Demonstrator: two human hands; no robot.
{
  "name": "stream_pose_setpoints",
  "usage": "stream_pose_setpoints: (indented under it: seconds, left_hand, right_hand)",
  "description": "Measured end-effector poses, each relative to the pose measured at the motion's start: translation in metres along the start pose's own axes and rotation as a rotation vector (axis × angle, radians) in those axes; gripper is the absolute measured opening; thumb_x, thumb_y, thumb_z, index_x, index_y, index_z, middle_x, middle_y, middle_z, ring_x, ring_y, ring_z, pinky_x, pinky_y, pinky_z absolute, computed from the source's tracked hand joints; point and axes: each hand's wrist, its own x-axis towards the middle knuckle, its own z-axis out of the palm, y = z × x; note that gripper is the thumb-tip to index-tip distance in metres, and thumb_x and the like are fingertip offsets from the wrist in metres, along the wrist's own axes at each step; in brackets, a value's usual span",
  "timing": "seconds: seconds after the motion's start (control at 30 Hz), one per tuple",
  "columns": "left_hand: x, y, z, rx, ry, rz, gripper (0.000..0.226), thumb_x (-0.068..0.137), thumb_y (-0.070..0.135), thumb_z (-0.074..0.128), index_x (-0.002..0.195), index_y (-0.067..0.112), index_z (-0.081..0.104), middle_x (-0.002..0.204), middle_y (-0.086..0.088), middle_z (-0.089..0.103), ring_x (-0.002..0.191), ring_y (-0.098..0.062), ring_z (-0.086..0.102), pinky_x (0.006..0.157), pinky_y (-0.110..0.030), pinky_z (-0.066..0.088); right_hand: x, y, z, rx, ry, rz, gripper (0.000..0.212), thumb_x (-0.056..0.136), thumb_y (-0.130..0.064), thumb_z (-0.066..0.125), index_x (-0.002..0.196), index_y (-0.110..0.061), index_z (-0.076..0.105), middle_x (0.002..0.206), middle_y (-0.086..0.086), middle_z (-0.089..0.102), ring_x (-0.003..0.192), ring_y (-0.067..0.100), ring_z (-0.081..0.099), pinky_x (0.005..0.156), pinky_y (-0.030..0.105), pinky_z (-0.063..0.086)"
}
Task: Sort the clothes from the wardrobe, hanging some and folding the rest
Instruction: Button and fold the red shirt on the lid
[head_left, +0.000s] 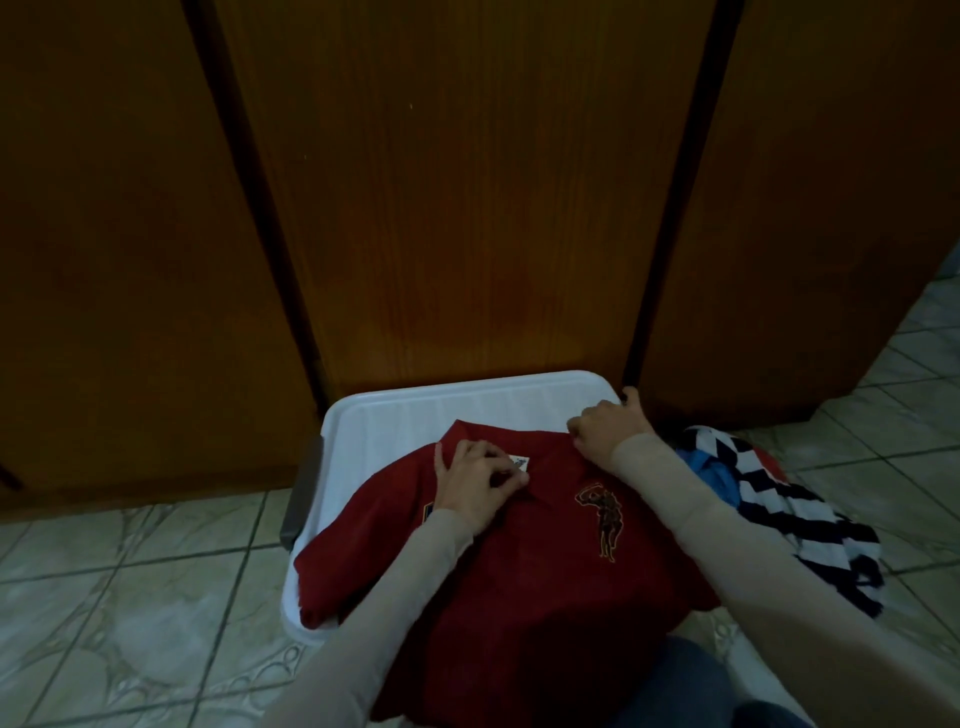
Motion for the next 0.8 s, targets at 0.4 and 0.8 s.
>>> stream_pose_setpoints:
  seconds: [0.4,0.8]
  left_hand:
    - [0.06,0.031,-0.031,0.175,-0.153,0.187,0.056,0.095,0.044,0.046,0.146,0.035,0.024,0.146,0.003,0.039,0.14,-0.017,0.022,0.11,-0.058,-0.011]
    - [0.063,0.002,-0.048,0.317,-0.08,0.143,0.019,0.094,0.035,0.052,0.104,0.026,0.066,0.105,0.005,0.067,0.113,-0.015,0.055,0.112,-0.051,-0.012]
  right_hand:
    - [-0.007,-0.002,-0.019,0.622,0.2,0.015,0.026,0.081,-0.029,0.071,0.104,-0.019,0.068,0.096,0.0,0.068,0.094,0.016,0.062,0.086,0.03,0.045]
    - [-0.013,0.01,-0.012,0.746,0.327,0.086,0.009,0.082,-0.019,0.07,0.088,-0.013,0.068,0.082,-0.003,0.058,0.082,0.014,0.057,0.073,0.031,0.048]
